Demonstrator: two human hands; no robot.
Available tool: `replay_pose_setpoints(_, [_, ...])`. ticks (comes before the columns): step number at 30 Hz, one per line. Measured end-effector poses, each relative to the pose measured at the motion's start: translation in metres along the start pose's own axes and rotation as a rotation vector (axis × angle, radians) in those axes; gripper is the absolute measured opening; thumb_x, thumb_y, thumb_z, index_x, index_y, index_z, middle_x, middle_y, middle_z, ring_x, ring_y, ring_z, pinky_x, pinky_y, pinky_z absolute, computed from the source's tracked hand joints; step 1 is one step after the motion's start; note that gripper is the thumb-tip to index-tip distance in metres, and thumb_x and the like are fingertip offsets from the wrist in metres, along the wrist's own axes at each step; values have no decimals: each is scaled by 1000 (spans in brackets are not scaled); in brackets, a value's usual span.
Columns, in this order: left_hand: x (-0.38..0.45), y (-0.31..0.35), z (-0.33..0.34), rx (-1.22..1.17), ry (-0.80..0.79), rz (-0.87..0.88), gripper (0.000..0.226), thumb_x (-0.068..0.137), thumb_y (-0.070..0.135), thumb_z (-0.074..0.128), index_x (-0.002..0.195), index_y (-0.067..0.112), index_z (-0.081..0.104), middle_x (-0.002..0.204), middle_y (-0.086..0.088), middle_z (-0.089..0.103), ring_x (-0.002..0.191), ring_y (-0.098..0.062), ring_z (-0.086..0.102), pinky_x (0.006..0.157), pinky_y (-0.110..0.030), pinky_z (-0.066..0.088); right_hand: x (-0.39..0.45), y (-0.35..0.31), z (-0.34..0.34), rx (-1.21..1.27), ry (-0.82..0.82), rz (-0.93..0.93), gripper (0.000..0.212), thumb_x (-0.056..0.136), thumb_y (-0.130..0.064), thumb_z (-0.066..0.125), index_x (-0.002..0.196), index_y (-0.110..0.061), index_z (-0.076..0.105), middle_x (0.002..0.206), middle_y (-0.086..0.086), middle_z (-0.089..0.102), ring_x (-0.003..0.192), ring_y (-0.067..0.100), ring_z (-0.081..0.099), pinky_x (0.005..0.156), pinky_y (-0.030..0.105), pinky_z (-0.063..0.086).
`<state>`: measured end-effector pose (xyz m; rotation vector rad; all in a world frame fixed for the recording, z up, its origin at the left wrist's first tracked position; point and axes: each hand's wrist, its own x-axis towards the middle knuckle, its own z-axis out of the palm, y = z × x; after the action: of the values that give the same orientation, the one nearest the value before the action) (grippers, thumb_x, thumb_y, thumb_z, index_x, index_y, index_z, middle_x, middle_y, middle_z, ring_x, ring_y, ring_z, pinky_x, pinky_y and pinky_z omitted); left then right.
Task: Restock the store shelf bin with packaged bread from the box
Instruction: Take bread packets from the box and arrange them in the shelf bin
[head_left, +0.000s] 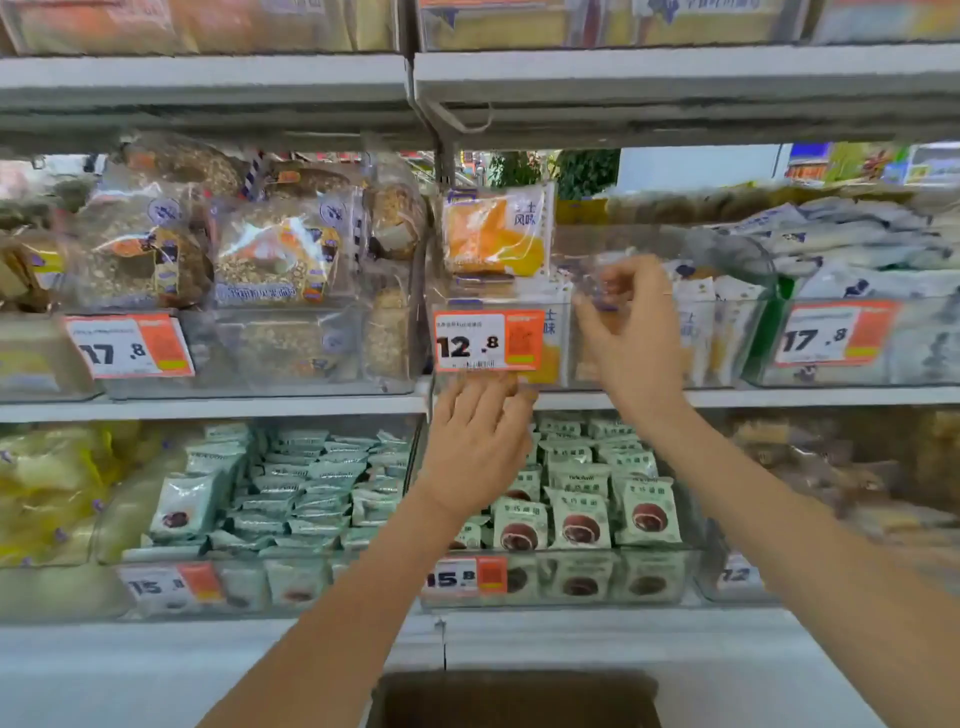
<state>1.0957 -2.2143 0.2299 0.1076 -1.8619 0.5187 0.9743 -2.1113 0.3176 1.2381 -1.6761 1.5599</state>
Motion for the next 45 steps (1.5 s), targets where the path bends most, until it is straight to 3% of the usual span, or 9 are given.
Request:
replay_pose_setpoints(3, [-51, 35, -11, -53, -186, 98, 16, 81, 14, 50, 96, 10, 47, 79, -8, 59, 74, -24, 42, 64, -33, 29, -85, 11, -7, -159, -50, -195, 14, 90, -18, 58, 101, -10, 53, 95, 5, 57, 89, 19, 50, 80, 29, 39])
replay_pose_setpoints(8, [-158, 86, -29, -225, -617, 30, 21, 78, 16, 44, 96, 8, 53, 83, -8, 62, 75, -27, 59, 66, -34, 39, -234, 41, -17, -259, -398, -99, 12, 87, -20, 58, 96, -15, 53, 88, 8, 63, 84, 24, 56, 71, 35, 47])
replay_pose_setpoints(13, [-250, 119, -61, -233, -1280, -276, 42, 95, 19, 40, 136, 14, 37, 131, -5, 51, 120, -24, 48, 98, -36, 37, -348, 79, -35, -394, -987, 266, 15, 93, -29, 53, 106, -22, 51, 103, -4, 59, 101, 18, 53, 83, 35, 42])
replay_pose_setpoints(19, [-354, 132, -86, -322, -1633, -717, 39, 95, 23, 43, 133, 19, 38, 125, -7, 55, 108, -27, 55, 85, -38, 48, -433, 109, -19, -444, -1659, 687, 55, 90, -38, 56, 138, -22, 35, 136, 4, 46, 123, 28, 46, 100, 43, 42])
replay_pose_setpoints(25, [-404, 139, -94, -403, -1683, -1162, 45, 94, 32, 49, 138, 23, 41, 117, -4, 64, 100, -25, 62, 79, -35, 53, -487, 145, -7, -675, -1563, 925, 79, 84, -49, 61, 145, -18, 22, 147, 12, 30, 133, 32, 32, 105, 46, 36])
replay_pose_setpoints(33, [-415, 146, -79, -404, -1761, -1191, 27, 97, 24, 45, 123, 19, 50, 114, -5, 62, 97, -24, 61, 73, -31, 50, -505, 189, 9, -727, -1558, 1140, 110, 73, -60, 68, 150, -16, 3, 155, 12, 16, 142, 34, 17, 113, 45, 25])
replay_pose_setpoints(39, [-418, 151, -79, -445, -1766, -1241, 27, 96, 23, 47, 123, 19, 50, 115, -4, 62, 98, -24, 60, 80, -35, 53, -516, 183, 11, -742, -1497, 1241, 103, 73, -59, 69, 148, -19, 11, 148, 14, 28, 136, 34, 27, 107, 45, 34])
replay_pose_setpoints(42, [-418, 155, -76, -526, -1795, -1335, 26, 95, 27, 49, 121, 20, 51, 116, -5, 58, 98, -22, 58, 83, -35, 51, -500, 167, 13, -590, -1422, 1549, 98, 74, -50, 72, 148, -15, 18, 146, 13, 34, 132, 33, 35, 103, 43, 40])
replay_pose_setpoints(45, [-413, 158, -80, -732, -1796, -1652, 34, 94, 40, 51, 122, 20, 52, 122, -4, 57, 102, -18, 55, 91, -33, 46, -463, 141, 3, -258, -1384, 1837, 76, 78, -47, 70, 137, -11, 38, 132, 15, 48, 117, 32, 50, 93, 40, 48])
